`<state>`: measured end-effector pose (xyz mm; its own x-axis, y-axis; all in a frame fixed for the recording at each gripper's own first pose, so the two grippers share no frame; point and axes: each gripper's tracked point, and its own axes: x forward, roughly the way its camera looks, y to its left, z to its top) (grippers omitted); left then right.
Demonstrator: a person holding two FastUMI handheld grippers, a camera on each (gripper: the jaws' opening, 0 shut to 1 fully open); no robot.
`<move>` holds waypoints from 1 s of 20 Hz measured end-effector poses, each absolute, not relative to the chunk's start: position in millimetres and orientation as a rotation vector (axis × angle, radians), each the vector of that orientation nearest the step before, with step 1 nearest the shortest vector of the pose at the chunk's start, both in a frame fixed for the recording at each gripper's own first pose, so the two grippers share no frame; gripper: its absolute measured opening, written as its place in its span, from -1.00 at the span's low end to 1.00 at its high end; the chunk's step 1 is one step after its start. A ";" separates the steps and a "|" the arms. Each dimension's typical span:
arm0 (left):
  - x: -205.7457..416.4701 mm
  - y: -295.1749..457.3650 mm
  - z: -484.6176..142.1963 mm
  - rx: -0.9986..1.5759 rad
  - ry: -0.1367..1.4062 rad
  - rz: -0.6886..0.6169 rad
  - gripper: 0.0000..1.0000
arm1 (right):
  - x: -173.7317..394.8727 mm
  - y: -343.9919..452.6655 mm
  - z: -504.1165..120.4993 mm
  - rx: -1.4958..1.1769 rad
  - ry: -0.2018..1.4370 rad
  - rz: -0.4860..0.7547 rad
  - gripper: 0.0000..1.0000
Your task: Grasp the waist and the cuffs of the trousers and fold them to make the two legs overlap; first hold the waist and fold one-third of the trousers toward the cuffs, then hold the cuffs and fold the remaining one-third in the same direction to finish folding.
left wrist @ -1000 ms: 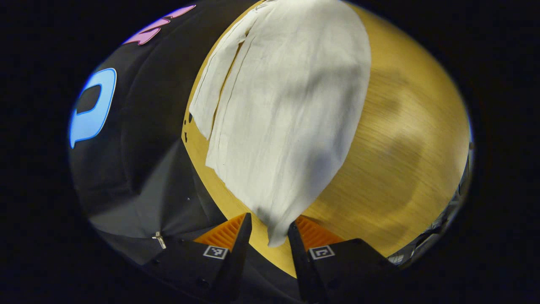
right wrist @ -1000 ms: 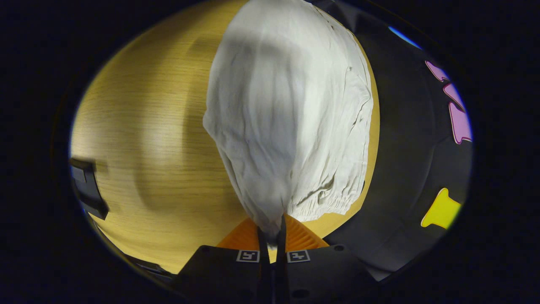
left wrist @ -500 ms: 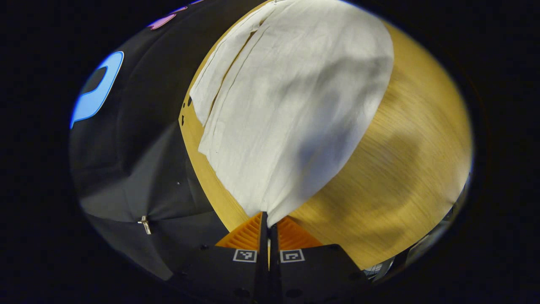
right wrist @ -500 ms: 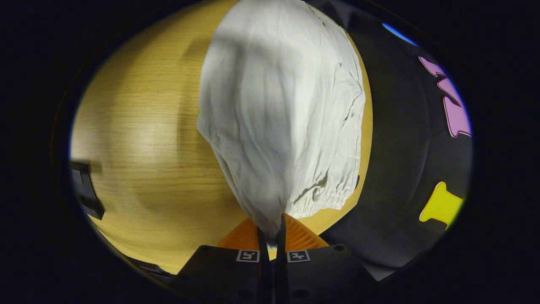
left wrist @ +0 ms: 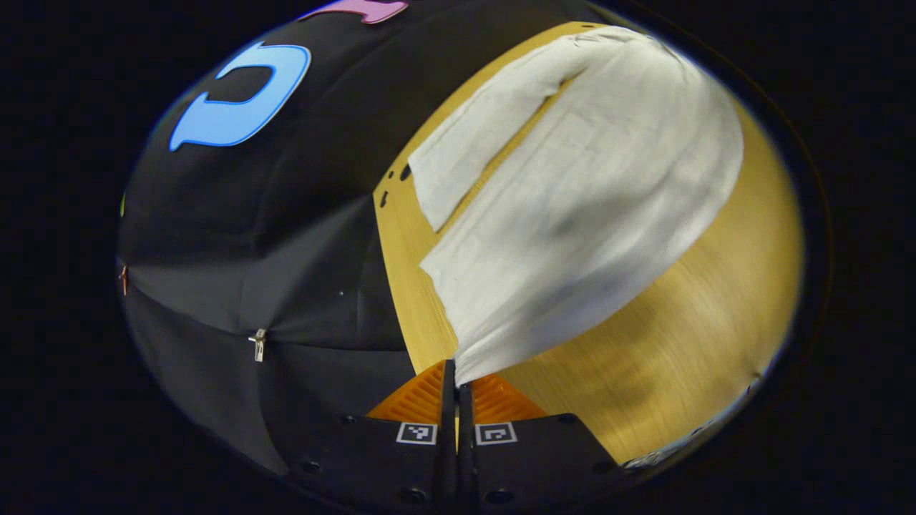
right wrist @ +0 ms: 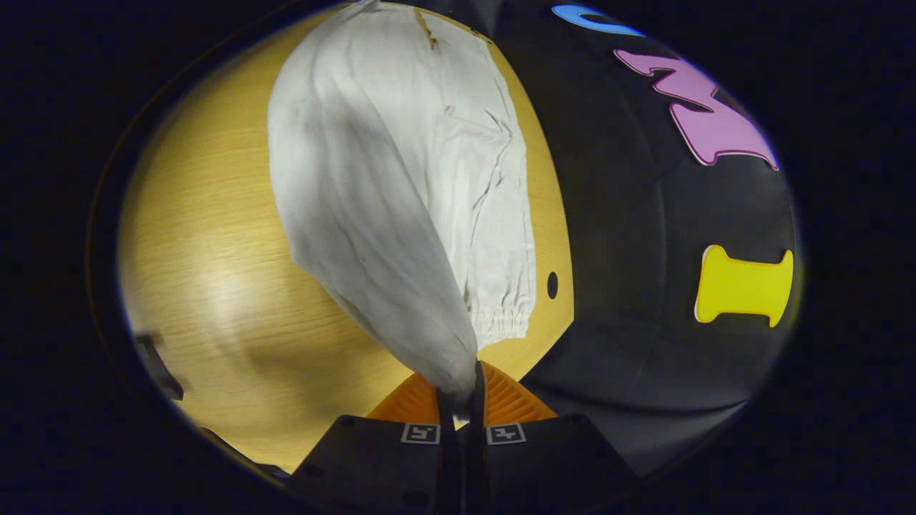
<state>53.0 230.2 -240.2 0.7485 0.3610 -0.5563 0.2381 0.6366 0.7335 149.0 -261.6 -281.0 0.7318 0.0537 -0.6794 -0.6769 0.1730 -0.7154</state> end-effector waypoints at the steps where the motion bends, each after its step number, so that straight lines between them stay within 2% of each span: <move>1: 62.1 228.7 -230.1 0.894 0.728 0.084 -0.89 | 156.5 -259.7 -273.1 -1.293 0.568 0.544 -0.83; 4: 98.7 224.4 -197.9 0.901 0.666 0.092 -0.89 | 179.7 -252.8 -249.2 -1.257 0.504 0.499 -0.83; 8: 145.9 220.8 -164.0 0.900 0.618 0.098 -0.89 | 211.1 -257.1 -232.1 -1.123 0.505 0.410 -0.83; 11: 194.6 218.8 -131.3 0.795 0.560 0.140 -0.90 | 251.2 -258.4 -219.3 -0.906 0.531 0.300 -0.83; 13: 251.1 217.8 -116.5 0.699 0.530 0.171 -0.89 | 293.2 -259.4 -211.9 -0.732 0.553 0.202 -0.83; 16: 334.4 208.1 -125.4 0.611 0.518 0.177 -0.90 | 336.7 -244.2 -214.6 -0.524 0.582 0.139 -0.83; 17: 350.8 205.5 -133.2 0.600 0.522 0.173 -0.89 | 343.3 -244.5 -221.4 -0.474 0.601 0.118 -0.83; 18: 364.8 202.4 -142.1 0.588 0.525 0.171 -0.89 | 351.0 -243.6 -227.1 -0.438 0.609 0.101 -0.74; 19: 376.3 199.4 -152.2 0.581 0.530 0.170 -0.90 | 358.5 -243.2 -235.3 -0.411 0.621 0.085 -0.83; 20: 385.5 196.0 -164.0 0.579 0.538 0.170 -0.90 | 362.3 -242.9 -243.0 -0.390 0.644 0.069 -0.82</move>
<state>385.5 196.0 -164.0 0.8492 0.2997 -0.4347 -0.0046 0.8274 0.5615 362.3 -242.9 -243.0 0.7999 -0.0574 -0.5973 -0.1818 0.9254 -0.3324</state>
